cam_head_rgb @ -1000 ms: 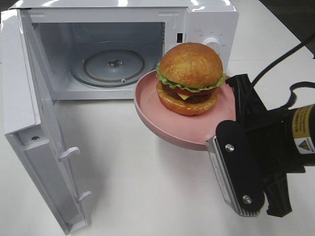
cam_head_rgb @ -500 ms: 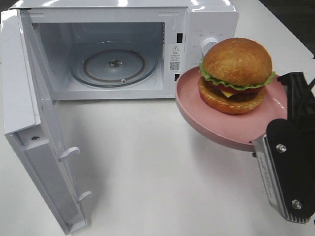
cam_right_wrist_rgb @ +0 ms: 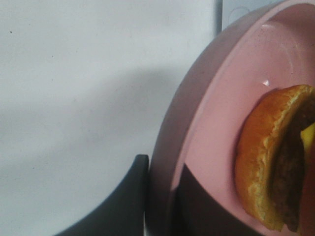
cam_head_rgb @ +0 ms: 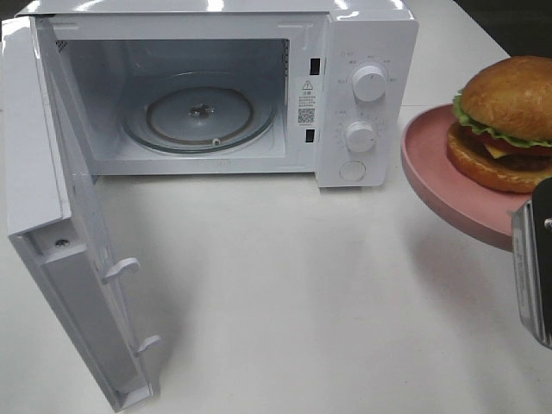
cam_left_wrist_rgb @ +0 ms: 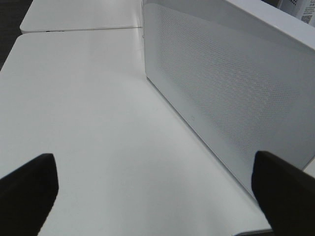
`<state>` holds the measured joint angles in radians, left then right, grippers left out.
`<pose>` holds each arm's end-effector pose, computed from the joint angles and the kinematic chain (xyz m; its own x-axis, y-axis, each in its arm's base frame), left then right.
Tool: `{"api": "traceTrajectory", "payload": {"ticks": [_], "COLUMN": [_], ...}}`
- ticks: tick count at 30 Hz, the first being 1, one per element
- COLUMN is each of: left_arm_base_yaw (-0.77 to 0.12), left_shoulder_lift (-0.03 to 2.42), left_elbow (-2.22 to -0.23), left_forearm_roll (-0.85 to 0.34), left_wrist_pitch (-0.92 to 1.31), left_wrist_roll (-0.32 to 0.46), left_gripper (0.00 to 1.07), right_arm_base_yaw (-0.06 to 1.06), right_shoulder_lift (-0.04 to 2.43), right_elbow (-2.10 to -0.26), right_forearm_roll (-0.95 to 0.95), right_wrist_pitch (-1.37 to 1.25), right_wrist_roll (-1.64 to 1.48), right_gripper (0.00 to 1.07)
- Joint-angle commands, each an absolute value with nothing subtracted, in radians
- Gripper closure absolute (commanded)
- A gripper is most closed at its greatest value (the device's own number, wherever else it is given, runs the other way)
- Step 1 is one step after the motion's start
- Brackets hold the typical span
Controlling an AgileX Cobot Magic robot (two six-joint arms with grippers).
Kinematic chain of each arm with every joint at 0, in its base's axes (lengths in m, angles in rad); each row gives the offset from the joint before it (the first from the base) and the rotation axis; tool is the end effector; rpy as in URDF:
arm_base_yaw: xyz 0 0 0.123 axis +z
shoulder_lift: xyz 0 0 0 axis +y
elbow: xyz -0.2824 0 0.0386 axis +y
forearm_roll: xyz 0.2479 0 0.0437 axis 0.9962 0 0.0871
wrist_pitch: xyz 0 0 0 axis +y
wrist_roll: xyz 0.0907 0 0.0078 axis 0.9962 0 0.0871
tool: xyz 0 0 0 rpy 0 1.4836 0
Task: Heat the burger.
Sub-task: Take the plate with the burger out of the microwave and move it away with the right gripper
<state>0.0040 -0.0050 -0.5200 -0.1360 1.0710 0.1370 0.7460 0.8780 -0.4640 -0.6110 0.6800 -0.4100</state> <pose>-0.0088 -0.0109 0.2824 -0.4309 0.0692 -0.8997 0.1341 0.9909 0.0120 0.1294 0.0748 0.2381 0.0144 -0.9884 -0.1515 -0.7474 0.0900 -0.6583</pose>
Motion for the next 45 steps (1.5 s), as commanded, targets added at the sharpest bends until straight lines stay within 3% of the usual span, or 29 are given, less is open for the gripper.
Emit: {"api": "traceTrajectory", "payload": {"ticks": [1, 16, 25, 45], "left_arm_base_yaw": [0.008, 0.008, 0.008, 0.008], "left_shoulder_lift": [-0.021, -0.021, -0.021, -0.021], "left_elbow": [-0.519, -0.519, -0.519, -0.519], "left_forearm_roll": [-0.136, -0.136, -0.136, -0.136], "left_wrist_pitch": [1.072, 1.072, 1.072, 1.072], "left_wrist_roll": [0.131, 0.131, 0.131, 0.131], "left_gripper": [0.06, 0.06, 0.06, 0.06], "right_arm_base_yaw": [0.748, 0.748, 0.748, 0.744], "right_shoulder_lift": [0.865, 0.938, 1.119, 1.490], "right_elbow": [-0.474, -0.474, -0.474, -0.475], "right_forearm_roll": [-0.713, -0.861, -0.976, -0.980], "right_wrist_pitch": [0.735, 0.923, 0.954, 0.981], "right_wrist_roll": [-0.270, 0.089, 0.539, 1.141], "right_gripper": [1.07, 1.07, 1.07, 1.06]}}
